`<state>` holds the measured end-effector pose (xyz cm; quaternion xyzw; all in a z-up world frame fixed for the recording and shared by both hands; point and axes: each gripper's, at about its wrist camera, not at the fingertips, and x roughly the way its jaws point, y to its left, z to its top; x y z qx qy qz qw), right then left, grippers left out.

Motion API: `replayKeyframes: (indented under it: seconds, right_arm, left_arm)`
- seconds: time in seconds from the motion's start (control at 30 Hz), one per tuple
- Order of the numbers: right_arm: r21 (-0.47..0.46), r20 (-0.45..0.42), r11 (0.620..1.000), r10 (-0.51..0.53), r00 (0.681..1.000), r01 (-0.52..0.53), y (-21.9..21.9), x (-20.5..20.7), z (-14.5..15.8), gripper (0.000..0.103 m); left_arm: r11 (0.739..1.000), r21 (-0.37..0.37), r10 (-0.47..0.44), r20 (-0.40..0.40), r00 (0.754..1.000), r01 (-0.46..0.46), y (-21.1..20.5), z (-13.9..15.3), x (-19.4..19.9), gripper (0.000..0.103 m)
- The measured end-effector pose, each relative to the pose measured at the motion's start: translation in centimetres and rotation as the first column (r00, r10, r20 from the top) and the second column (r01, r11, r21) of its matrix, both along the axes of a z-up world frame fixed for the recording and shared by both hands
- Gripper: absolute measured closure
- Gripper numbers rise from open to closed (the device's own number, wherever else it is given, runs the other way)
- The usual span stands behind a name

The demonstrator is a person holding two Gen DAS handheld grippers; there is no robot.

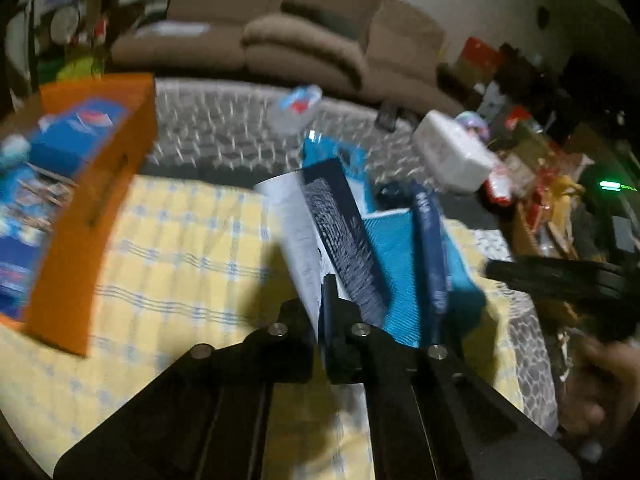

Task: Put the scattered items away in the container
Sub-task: 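Grasp the black SKIN mask sheet with the left gripper while the right gripper lifts the navy sachet, then carry the mask sheet with the left gripper and sachet with the right gripper toward the box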

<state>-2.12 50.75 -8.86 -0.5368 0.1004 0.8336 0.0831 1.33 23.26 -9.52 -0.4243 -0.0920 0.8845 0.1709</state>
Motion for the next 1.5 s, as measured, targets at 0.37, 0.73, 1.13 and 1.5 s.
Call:
replayKeyframes:
  seconds: [0.37,0.73,1.13,1.5]
  right_arm:
    - [0.133,0.127,0.99,0.033,0.991,-0.05,-2.4,-2.8,-6.0,0.018]
    - [0.068,0.052,0.997,0.019,0.998,-0.022,-2.0,-1.6,-4.3,0.085]
    - [-0.014,-0.187,0.996,0.088,0.978,-0.093,-7.0,1.1,4.4,0.085]
    - [-0.145,-0.261,0.974,0.129,0.957,-0.171,-11.3,1.3,6.9,0.085]
  left_arm:
    - [0.995,-0.091,-0.062,-0.19,0.98,0.046,-5.1,8.5,4.9,0.102]
    - [0.999,-0.039,-0.021,-0.224,0.974,0.013,-8.2,9.4,5.0,0.102]
    - [0.994,0.075,0.092,-0.286,0.954,-0.073,-14.3,12.5,3.9,0.102]
    - [0.956,0.171,0.278,-0.263,0.924,-0.239,-23.3,13.3,1.7,0.102]
